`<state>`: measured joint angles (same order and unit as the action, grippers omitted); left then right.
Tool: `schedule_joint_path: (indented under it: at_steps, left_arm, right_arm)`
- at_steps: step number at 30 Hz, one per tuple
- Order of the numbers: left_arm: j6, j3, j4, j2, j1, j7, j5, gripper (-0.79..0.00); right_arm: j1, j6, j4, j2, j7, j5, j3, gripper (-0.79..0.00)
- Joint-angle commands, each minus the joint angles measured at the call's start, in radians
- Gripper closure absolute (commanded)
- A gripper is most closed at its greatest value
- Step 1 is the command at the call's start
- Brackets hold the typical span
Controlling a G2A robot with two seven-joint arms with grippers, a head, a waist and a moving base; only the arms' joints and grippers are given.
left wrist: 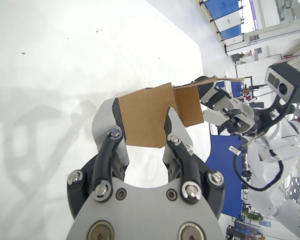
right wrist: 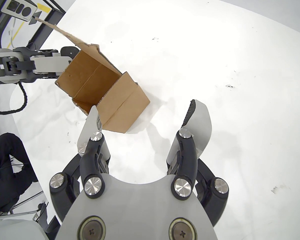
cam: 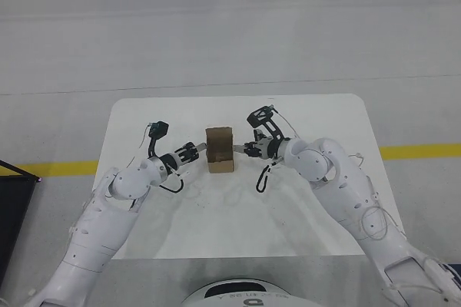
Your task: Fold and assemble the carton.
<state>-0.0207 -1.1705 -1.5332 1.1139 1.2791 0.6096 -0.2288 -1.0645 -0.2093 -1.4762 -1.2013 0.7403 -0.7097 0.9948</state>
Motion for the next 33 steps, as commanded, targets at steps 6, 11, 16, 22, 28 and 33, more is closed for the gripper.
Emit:
schedule_joint_path:
  at_steps: [6, 11, 16, 22, 28, 33]
  left_arm:
    - [-0.005, 0.036, 0.025, 0.009, -0.033, 0.013, -0.007, -0.391]
    - [-0.009, 0.048, 0.037, 0.012, -0.045, 0.020, -0.013, -0.391]
    - [-0.010, 0.054, 0.040, 0.015, -0.051, 0.020, -0.017, -0.388]
    - [-0.009, 0.054, 0.041, 0.016, -0.051, 0.024, -0.019, -0.391]
    - [-0.007, 0.058, 0.040, 0.017, -0.052, 0.025, -0.023, -0.391]
    - [-0.002, 0.052, 0.037, 0.018, -0.047, 0.013, -0.017, -0.413]
  right_arm:
    - [0.027, 0.012, 0.025, -0.010, 0.008, -0.006, -0.033, -0.576]
    - [0.038, 0.019, 0.039, -0.014, 0.012, -0.004, -0.040, -0.579]
    - [0.038, 0.022, 0.049, -0.014, 0.011, 0.010, -0.028, -0.579]
    - [0.076, 0.070, 0.104, -0.025, 0.045, 0.020, -0.050, -0.560]
    - [0.100, 0.101, 0.138, -0.041, 0.052, 0.020, -0.091, -0.431]
    - [0.101, 0.130, 0.134, -0.047, 0.051, 0.016, -0.103, -0.157]
